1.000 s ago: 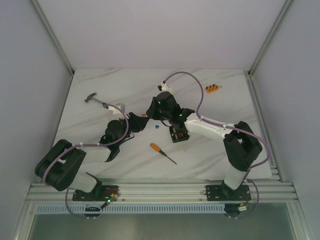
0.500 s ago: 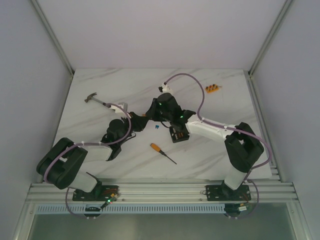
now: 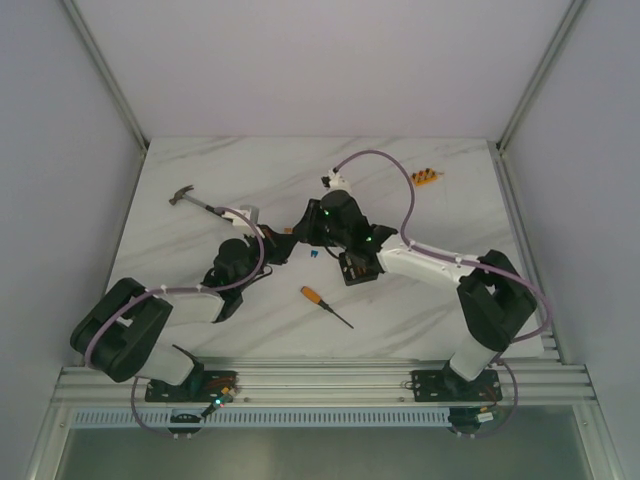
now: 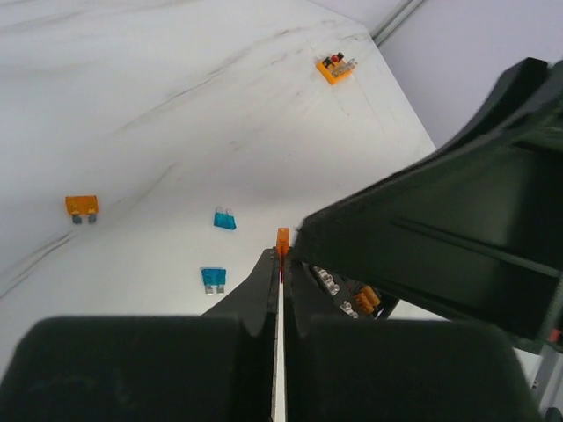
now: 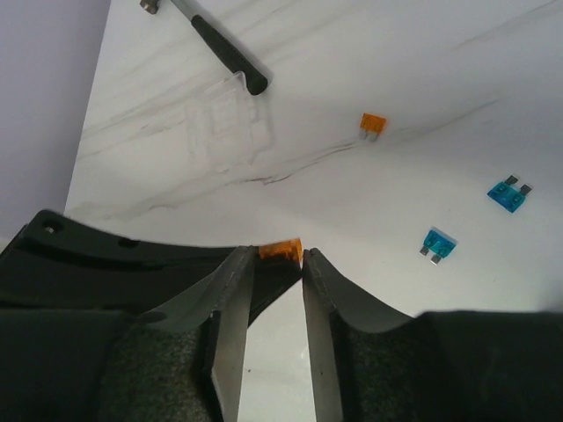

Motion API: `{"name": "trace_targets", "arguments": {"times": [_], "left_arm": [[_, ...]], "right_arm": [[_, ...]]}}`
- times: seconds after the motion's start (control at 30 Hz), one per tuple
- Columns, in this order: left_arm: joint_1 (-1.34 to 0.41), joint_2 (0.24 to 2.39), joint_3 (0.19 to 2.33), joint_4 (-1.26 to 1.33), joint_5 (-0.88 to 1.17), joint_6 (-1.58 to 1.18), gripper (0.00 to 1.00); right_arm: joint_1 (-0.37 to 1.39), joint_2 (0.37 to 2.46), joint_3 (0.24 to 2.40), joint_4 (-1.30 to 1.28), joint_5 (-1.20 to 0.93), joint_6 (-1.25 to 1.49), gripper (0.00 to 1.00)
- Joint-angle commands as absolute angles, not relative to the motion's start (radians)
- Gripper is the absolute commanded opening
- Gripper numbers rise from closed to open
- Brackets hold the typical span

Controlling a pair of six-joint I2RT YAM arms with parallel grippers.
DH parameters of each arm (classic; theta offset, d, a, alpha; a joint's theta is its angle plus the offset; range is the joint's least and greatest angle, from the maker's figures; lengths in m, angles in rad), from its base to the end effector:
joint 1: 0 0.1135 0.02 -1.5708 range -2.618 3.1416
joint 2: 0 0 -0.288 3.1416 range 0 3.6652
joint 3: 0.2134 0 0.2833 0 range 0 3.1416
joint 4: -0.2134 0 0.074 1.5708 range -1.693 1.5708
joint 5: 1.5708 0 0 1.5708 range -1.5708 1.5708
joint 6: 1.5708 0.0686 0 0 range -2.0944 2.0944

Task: Snap on the fuse box
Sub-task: Pick up the fuse from the center of the board.

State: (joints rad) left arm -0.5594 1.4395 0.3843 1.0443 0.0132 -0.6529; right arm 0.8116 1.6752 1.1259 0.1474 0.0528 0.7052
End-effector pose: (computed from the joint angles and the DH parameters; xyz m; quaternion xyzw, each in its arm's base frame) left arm 0.2653 -0.1672 0.1862 -0.0286 0.7104 -0.4045 0.5753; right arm 0.3114 0.3229 0.2508 -0.0298 0.8333 0.3633 0.4155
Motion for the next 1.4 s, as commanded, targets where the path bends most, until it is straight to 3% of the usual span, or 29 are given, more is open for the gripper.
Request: {"name": "trace_targets", "arguments": {"times": [0.0,0.17,0.37,0.6,0.87,1.37], "left_arm": [[-0.557,1.405,0.399,1.04,0.032,-0.601,0.0],[-0.55,1.368,0.411,0.985,0.115,-0.543,0.0],[-0.508,1.339,0.477,0.891,0.391,-0.459,0.0],[-0.502,1.278,0.545,0.825,0.666,-0.394,0.0],[-0.507,1.221,0.615,0.738,0.854,-0.348,0.0],[-0.571,1.249,0.703,0.676,0.935,-0.308,0.0]], "right_arm": [[0.821,1.597,1.08,0.186,0.033,0.668,0.38],[0.792,1.509,1.055,0.181,-0.039,0.543,0.48],[0.696,1.395,1.081,0.04,-0.283,0.256,0.5],[0.611,1.292,1.1,-0.12,-0.571,-0.005,0.49],[0.565,1.231,1.105,-0.218,-0.743,-0.181,0.45],[0.564,1.213,1.11,-0.249,-0.944,-0.267,0.33]]}}
